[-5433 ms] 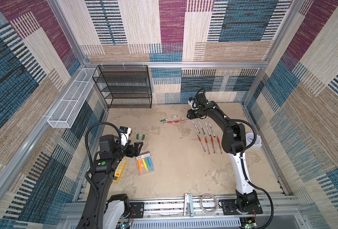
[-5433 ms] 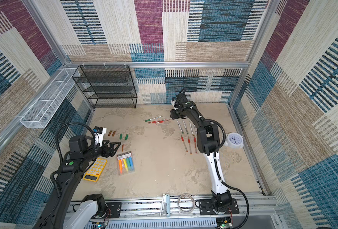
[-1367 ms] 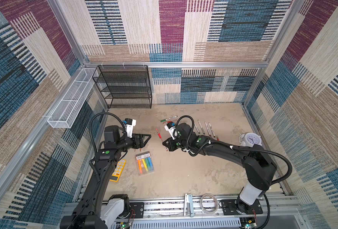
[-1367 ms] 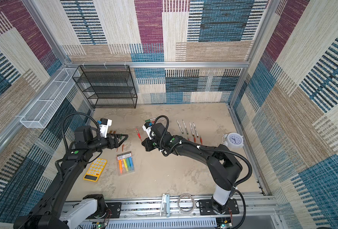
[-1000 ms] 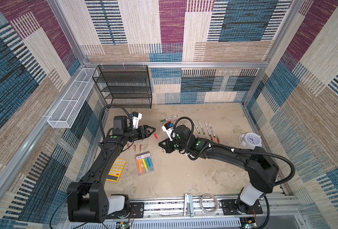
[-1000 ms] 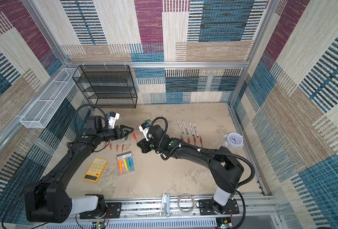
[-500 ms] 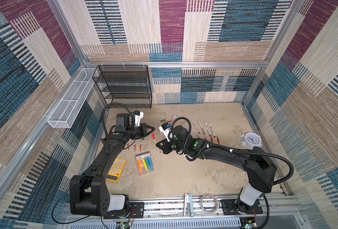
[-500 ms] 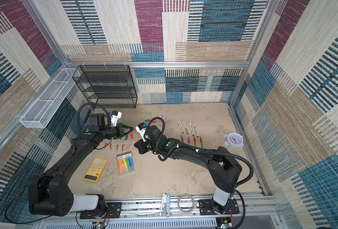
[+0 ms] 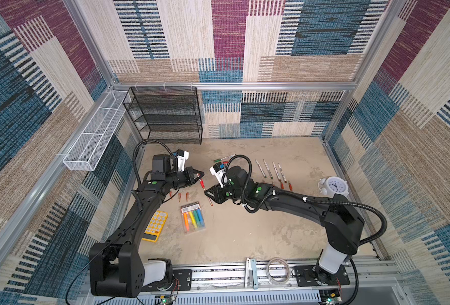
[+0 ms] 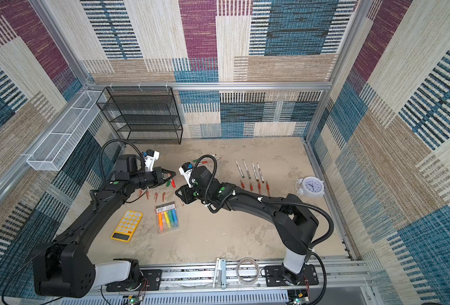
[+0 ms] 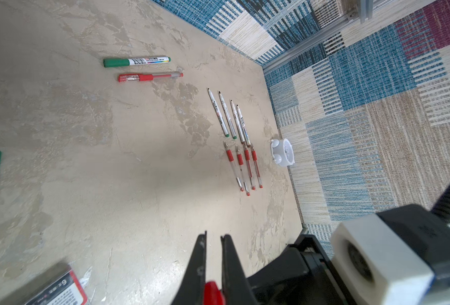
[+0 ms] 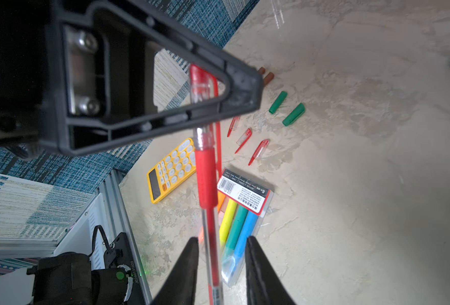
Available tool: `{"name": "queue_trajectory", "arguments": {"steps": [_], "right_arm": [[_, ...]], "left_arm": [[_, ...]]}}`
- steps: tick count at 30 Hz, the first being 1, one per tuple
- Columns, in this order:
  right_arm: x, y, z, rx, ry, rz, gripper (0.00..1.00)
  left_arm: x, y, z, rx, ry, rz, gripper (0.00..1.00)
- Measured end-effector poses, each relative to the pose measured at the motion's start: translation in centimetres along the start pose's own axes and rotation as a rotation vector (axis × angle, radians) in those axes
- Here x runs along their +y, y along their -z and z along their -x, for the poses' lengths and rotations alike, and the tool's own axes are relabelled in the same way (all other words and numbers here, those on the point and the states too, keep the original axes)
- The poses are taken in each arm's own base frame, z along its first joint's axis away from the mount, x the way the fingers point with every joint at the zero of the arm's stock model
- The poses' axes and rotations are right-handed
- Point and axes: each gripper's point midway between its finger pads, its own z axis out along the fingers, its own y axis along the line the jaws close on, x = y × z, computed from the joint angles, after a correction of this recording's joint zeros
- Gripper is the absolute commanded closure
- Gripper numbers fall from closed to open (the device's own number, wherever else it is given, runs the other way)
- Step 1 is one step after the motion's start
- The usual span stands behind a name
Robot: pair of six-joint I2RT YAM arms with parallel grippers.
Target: Open the pen caps
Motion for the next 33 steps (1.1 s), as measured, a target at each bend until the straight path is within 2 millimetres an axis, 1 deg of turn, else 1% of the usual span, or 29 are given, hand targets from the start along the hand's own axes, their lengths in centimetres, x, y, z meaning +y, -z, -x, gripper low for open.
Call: {"name": "queue_trajectory", "arguments": {"steps": [3, 6, 9, 12, 15, 22, 24, 25, 26, 28, 29, 33], "right_arm": [[0.1, -0.2, 0.2, -0.001, 0.009, 0.005, 0.67], [0.0, -1.0, 0.2, 0.013, 0.019, 0.004, 0.74], [0.1, -1.8, 0.3, 0.024, 0.028, 0.010, 0.86], [0.5, -1.9, 0.1, 0.031, 0.040, 0.032, 0.99], [0.4, -1.9, -0.1, 0.031, 0.036, 0.036, 1.00], [0.3, -1.0, -1.2, -0.007, 0.044, 0.063, 1.00], [0.3, -0.4, -1.8, -0.021, 0.042, 0.076, 1.00], [0.0, 0.0, -3.3, 0.017, 0.025, 0.073, 1.00], [-0.8, 0.1, -4.9, 0.058, 0.002, 0.051, 1.00], [-2.2, 0.1, -7.2, 0.118, -0.031, 0.011, 1.00], [-2.7, 0.3, -8.0, 0.140, -0.046, -0.004, 1.00], [-2.9, 1.9, -9.0, 0.142, -0.052, -0.021, 1.00]], "left_arm": [[-0.2, 0.1, 0.0, -0.004, -0.007, -0.002, 1.00], [-0.2, 0.2, 0.0, -0.007, -0.010, -0.004, 1.00], [-0.2, 0.3, 0.1, -0.011, -0.013, 0.001, 1.00], [-0.1, 0.3, 0.0, -0.016, -0.014, 0.007, 1.00], [0.1, 0.4, 0.0, -0.017, -0.013, 0.013, 1.00], [-0.2, 0.5, -0.9, 0.021, 0.007, -0.009, 1.00], [-0.4, 0.6, -1.3, 0.037, 0.018, -0.021, 1.00], [-0.2, 0.7, -0.8, 0.016, 0.005, -0.012, 1.00], [0.3, 0.9, 0.0, -0.019, -0.006, 0.013, 1.00], [0.8, 1.0, 0.6, -0.038, -0.004, 0.035, 1.00], [0.9, 0.9, 0.7, -0.035, -0.001, 0.037, 1.00], [1.5, 0.2, 1.8, -0.032, 0.002, 0.051, 1.00]]}}
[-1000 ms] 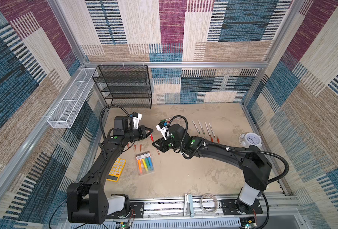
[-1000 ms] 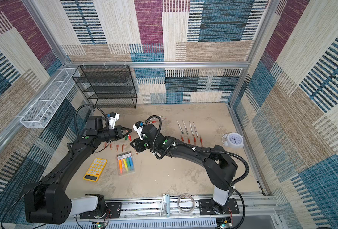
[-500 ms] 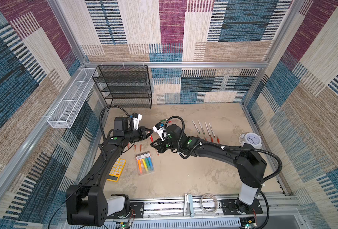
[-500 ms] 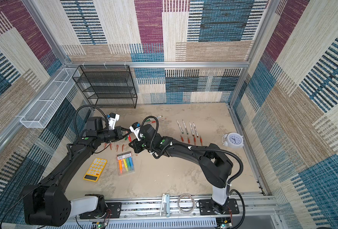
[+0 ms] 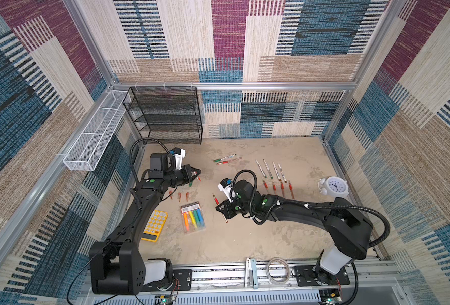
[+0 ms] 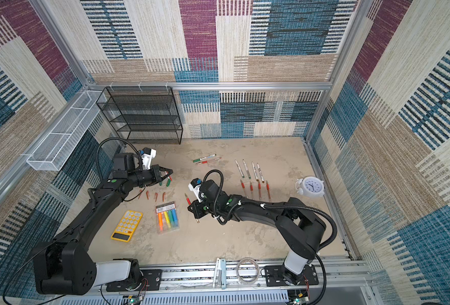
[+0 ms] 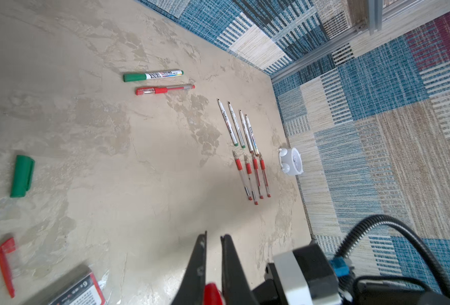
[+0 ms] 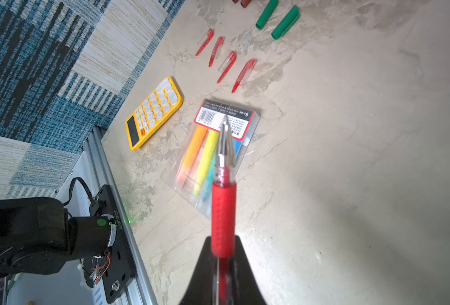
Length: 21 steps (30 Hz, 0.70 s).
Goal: Open the pen caps
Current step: 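Pull the grippers apart to remove the red cap, then lower the red cap beside the other caps and open left gripper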
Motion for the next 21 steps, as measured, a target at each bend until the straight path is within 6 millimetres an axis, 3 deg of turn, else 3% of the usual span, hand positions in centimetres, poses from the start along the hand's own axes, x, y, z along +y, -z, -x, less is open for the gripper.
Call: {"name": "queue_trajectory", "arguments": {"steps": [9, 21], "right_arm": [[-1.7, 4.2, 0.2, -0.080, -0.011, -0.095, 1.00], [-5.6, 10.5, -0.9, -0.175, -0.082, -0.221, 1.00]], "left_arm": [[2.4, -4.1, 0.2, 0.136, 0.009, 0.073, 1.00], [10.6, -9.2, -2.3, 0.386, -0.027, 0.317, 1.00]]}}
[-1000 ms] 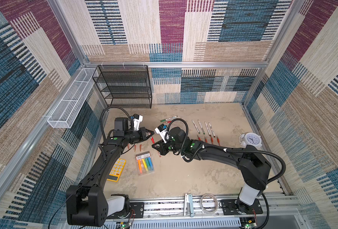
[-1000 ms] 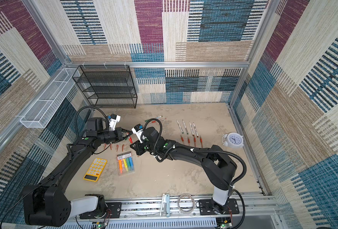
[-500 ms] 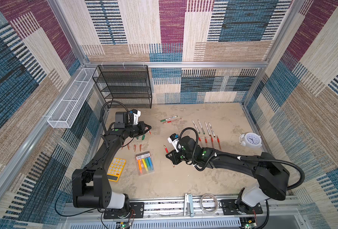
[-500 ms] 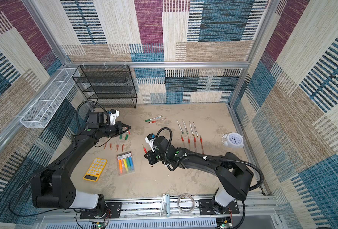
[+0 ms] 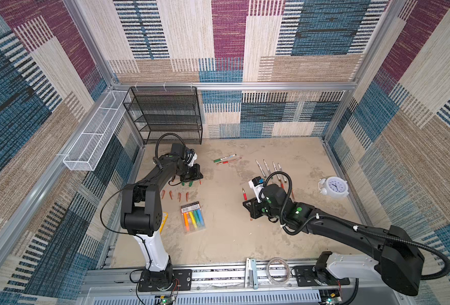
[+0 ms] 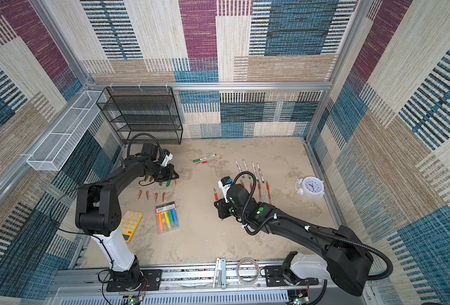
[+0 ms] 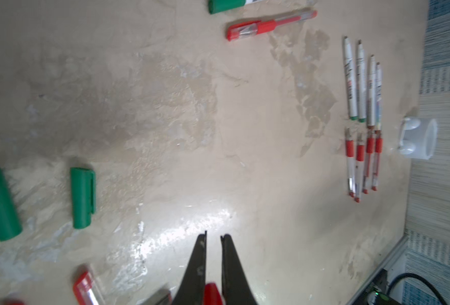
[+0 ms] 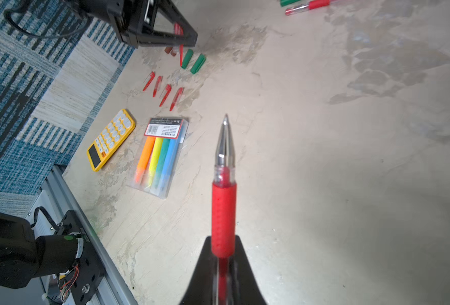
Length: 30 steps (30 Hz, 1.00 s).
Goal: Open the pen caps
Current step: 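Lower the red cap beside the other caps and open left gripper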
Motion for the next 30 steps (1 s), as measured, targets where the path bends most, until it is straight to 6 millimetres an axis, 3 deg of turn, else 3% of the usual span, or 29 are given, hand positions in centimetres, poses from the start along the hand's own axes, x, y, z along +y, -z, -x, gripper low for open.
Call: {"name": "queue_trajectory", "arguments": {"steps": [7, 17, 25, 30], "right_arm": [[-1.7, 1.6, -0.1, -0.028, -0.025, -0.038, 1.00], [-2.9, 2.0, -0.8, -0.021, -0.042, -0.072, 1.00], [-3.1, 2.6, -0.7, -0.032, -0.051, -0.084, 1.00], [-3.0, 2.9, -0.3, -0.050, -0.050, -0.084, 1.00]], "left_arm": [[2.5, -2.5, 0.0, 0.092, -0.009, 0.088, 0.97], [4.6, -5.1, 0.6, 0.165, -0.015, 0.164, 0.93], [5.4, -5.7, 0.5, 0.199, -0.012, 0.206, 0.89], [5.6, -5.8, 0.6, 0.202, -0.014, 0.220, 0.80]]}}
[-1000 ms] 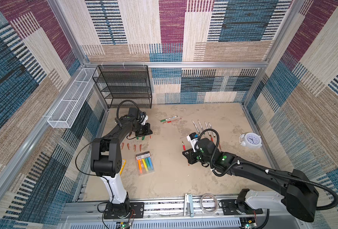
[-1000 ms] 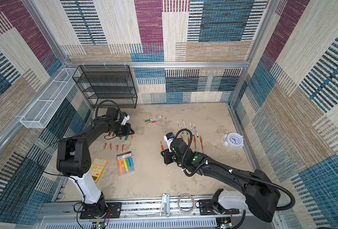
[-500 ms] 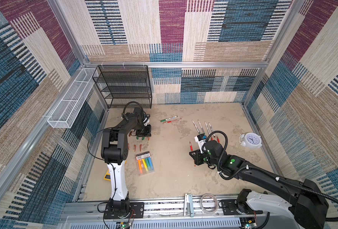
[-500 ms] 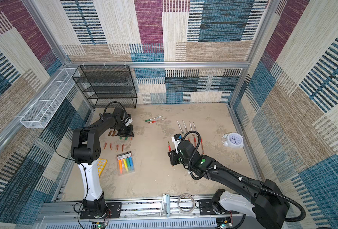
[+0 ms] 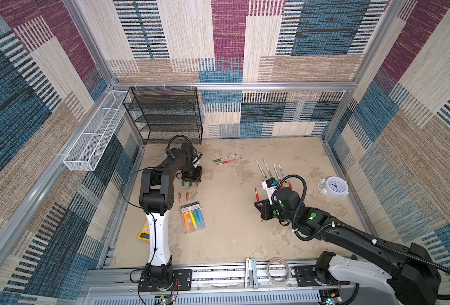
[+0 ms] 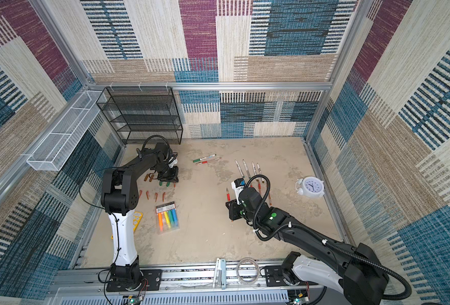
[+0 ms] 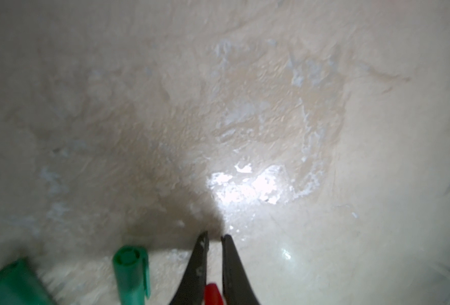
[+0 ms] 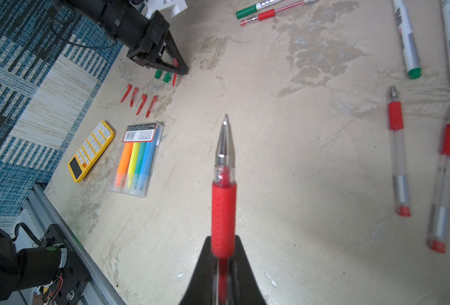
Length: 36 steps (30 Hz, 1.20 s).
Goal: Open the pen caps
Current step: 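Lower the red cap beside the other caps and open left gripper, then lower the uncapped red pen among the pens and open right gripper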
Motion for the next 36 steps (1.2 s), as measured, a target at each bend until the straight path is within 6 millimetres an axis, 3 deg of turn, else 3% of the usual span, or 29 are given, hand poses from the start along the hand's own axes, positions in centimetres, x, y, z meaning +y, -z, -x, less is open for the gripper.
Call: {"name": "queue_trajectory", "arguments": {"steps": [11, 21, 27, 36], "right_arm": [[-0.4, 0.3, 0.3, -0.005, 0.016, -0.029, 1.00], [-1.1, 0.4, 0.8, -0.010, 0.028, -0.052, 0.99], [-1.9, -0.3, 2.3, -0.013, 0.036, -0.093, 0.99], [-5.5, -3.6, 3.8, 0.092, 0.049, -0.181, 0.95]], "left_arm": [[0.0, 0.7, -0.1, -0.013, -0.013, 0.039, 0.71], [-2.5, 6.1, -0.2, -0.123, -0.048, 0.001, 0.65], [-4.4, 10.6, -3.1, -0.220, -0.078, -0.048, 0.59], [-6.0, 16.8, -9.5, -0.453, -0.171, -0.109, 0.40]]}}
